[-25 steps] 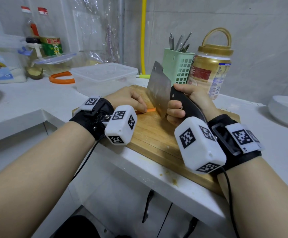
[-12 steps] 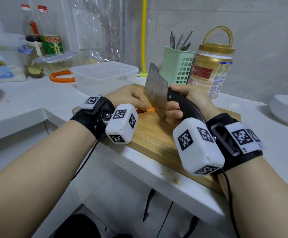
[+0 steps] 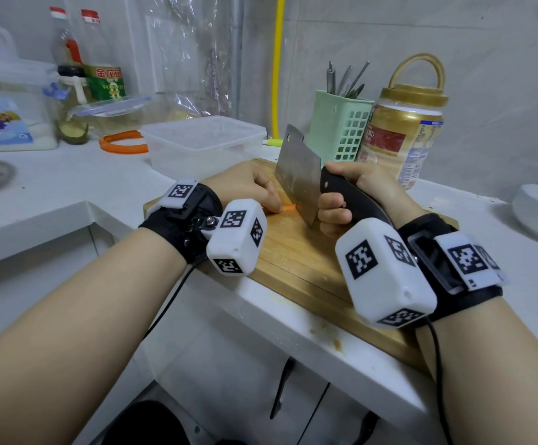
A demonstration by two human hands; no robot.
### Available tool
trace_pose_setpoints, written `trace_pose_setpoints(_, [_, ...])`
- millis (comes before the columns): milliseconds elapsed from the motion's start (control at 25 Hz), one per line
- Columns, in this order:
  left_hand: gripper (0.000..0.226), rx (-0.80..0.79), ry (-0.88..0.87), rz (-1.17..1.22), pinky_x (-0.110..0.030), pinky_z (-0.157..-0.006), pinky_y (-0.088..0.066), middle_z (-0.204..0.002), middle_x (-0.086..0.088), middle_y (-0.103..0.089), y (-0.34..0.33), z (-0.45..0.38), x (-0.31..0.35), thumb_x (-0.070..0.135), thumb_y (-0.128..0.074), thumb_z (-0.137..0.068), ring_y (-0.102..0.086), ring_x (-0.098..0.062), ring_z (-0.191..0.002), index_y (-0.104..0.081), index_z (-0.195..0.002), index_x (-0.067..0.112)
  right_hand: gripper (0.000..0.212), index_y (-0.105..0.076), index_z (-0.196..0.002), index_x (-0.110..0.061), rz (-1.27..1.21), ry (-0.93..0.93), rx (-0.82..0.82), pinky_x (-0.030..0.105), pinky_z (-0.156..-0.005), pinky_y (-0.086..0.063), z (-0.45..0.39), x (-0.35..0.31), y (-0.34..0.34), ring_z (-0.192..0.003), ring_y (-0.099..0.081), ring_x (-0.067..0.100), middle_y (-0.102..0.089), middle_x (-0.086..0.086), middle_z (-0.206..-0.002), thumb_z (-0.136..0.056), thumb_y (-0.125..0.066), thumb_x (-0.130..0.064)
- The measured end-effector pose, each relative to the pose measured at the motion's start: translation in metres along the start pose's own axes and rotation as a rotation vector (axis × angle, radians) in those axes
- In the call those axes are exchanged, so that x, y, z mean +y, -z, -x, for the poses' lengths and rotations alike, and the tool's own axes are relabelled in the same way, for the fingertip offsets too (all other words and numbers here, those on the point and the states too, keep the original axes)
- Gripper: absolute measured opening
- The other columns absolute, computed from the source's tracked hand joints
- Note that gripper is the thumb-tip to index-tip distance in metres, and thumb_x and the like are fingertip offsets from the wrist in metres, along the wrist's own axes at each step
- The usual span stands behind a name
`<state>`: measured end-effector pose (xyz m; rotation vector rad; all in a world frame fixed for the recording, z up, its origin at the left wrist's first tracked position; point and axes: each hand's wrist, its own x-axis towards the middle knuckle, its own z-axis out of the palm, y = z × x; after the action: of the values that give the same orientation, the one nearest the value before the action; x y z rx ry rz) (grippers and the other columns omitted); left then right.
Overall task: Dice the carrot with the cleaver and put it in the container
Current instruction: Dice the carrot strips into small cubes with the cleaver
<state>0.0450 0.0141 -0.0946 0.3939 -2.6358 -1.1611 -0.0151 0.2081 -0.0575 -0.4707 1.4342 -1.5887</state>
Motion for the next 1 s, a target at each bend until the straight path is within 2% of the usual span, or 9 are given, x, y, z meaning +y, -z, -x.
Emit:
trace_pose_setpoints(160, [0.007, -0.010, -0.021, 0.042, -0.005, -0.063, -0.044, -0.081, 0.005, -0.072, 0.0000, 0.0012, -0.0009, 0.014, -0.080, -0.077, -0.059, 0.008, -0.069, -0.076, -0.081, 0.010, 0.040, -0.041, -0.065, -0.012, -0.053, 0.018, -0.005, 0.023, -0.052, -0.018, 0.0022, 0.0005, 0.0037, -0.029, -0.034, 0.012, -0.037, 0.000, -0.043, -0.099, -0.037, -0.035])
trace_pose_setpoints(280, [0.012, -0.004, -0.017, 0.073, -0.002, -0.062, -0.044, -0.082, 0.008, -0.072, 0.0002, 0.0015, -0.0015, 0.017, -0.081, -0.076, -0.060, 0.011, -0.069, -0.077, -0.084, 0.009, 0.042, -0.042, -0.064, -0.011, -0.087, 0.026, -0.015, 0.019, -0.043, -0.026, 0.0037, 0.0008, 0.0059, -0.029, -0.034, 0.012, -0.036, 0.000, -0.043, -0.098, -0.036, -0.035])
trace_pose_setpoints(400, [0.010, -0.002, -0.011, 0.077, -0.003, -0.065, -0.044, -0.081, 0.008, -0.072, -0.0001, 0.0018, -0.0015, 0.018, -0.082, -0.075, -0.060, 0.010, -0.070, -0.077, -0.082, 0.012, 0.040, -0.040, -0.067, -0.012, -0.119, 0.040, -0.022, 0.017, -0.042, -0.028, 0.0047, 0.0009, 0.0069, -0.030, -0.033, 0.012, -0.036, -0.001, -0.043, -0.098, -0.036, -0.036])
trace_pose_setpoints(680, [0.006, -0.006, -0.007, 0.081, -0.010, -0.070, -0.046, -0.089, -0.002, -0.074, -0.0004, 0.0026, -0.0026, 0.020, -0.082, -0.075, -0.061, -0.001, -0.078, -0.077, -0.078, 0.018, 0.040, -0.037, -0.068, -0.012, -0.084, 0.031, -0.031, 0.024, -0.050, -0.022, 0.0037, 0.0017, 0.0047, -0.030, -0.034, 0.013, -0.037, -0.001, -0.043, -0.098, -0.035, -0.037])
trace_pose_setpoints(760, [0.007, -0.011, -0.006, 0.083, -0.008, -0.068, -0.046, -0.086, 0.001, -0.074, -0.0001, 0.0028, -0.0024, 0.020, -0.082, -0.075, -0.061, 0.003, -0.075, -0.077, -0.080, 0.017, 0.039, -0.038, -0.068, -0.012, -0.087, 0.027, -0.029, 0.024, -0.054, -0.018, 0.0035, 0.0013, 0.0053, -0.030, -0.034, 0.013, -0.037, 0.000, -0.043, -0.098, -0.036, -0.037])
trace_pose_setpoints(1000, [0.005, -0.028, -0.021, 0.036, -0.002, -0.062, -0.044, -0.066, 0.022, -0.069, -0.0001, 0.0035, 0.0024, 0.011, -0.075, -0.081, -0.059, 0.013, -0.066, -0.076, -0.086, 0.008, 0.038, -0.040, -0.069, -0.013, -0.004, 0.005, -0.013, 0.025, -0.051, -0.017, 0.0031, 0.0008, 0.0014, -0.030, -0.032, 0.013, -0.036, 0.000, -0.043, -0.099, -0.036, -0.037])
